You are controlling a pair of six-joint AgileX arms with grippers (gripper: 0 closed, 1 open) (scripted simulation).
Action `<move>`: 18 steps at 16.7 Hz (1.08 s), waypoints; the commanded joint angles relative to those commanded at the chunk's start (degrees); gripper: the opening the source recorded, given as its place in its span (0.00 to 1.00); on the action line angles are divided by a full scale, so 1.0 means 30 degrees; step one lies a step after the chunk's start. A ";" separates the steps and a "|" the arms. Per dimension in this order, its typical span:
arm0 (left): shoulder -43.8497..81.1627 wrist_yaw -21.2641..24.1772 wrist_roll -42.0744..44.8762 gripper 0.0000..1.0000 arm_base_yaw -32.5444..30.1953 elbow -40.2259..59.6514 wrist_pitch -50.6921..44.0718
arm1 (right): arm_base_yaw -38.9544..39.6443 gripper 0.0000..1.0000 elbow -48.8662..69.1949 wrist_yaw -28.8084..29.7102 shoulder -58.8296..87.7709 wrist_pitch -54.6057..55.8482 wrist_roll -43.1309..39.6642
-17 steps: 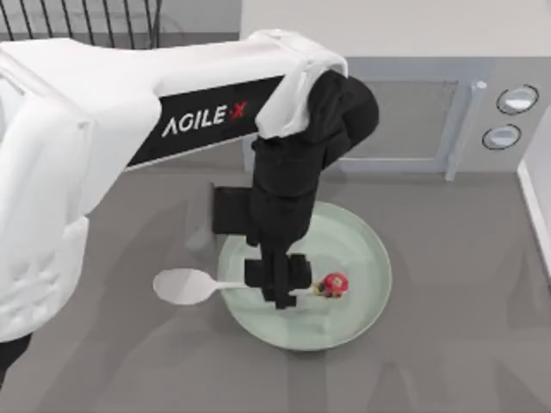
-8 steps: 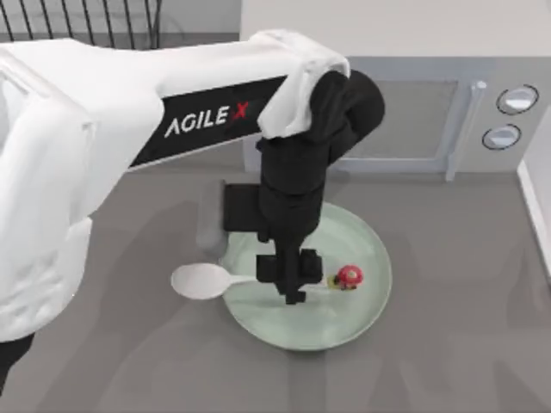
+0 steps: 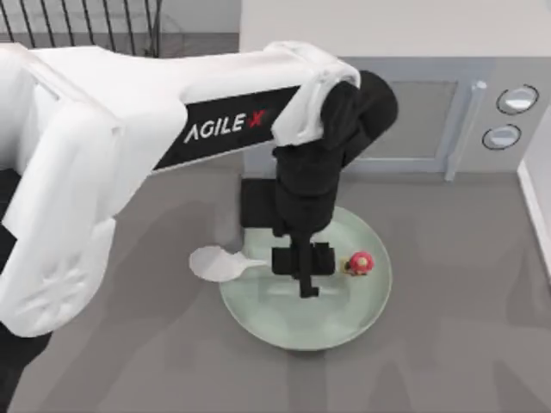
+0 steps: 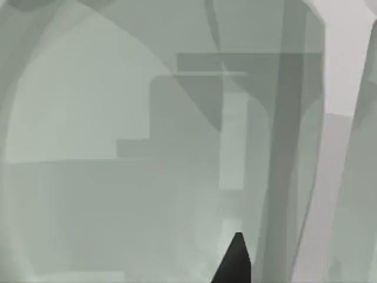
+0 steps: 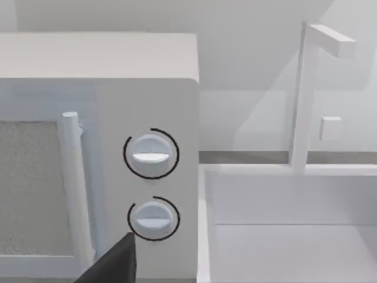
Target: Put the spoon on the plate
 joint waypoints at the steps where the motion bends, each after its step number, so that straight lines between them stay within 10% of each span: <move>1: 0.0071 -0.0015 -0.0004 0.00 0.0001 -0.0064 0.0044 | 0.0000 1.00 0.0000 0.0000 0.0000 0.0000 0.0000; 5: 0.0071 -0.0015 -0.0004 0.00 0.0001 -0.0064 0.0044 | 0.0000 1.00 0.0000 0.0000 0.0000 0.0000 0.0000; 18: 0.0071 -0.0015 -0.0004 0.98 0.0001 -0.0064 0.0044 | 0.0000 1.00 0.0000 0.0000 0.0000 0.0000 0.0000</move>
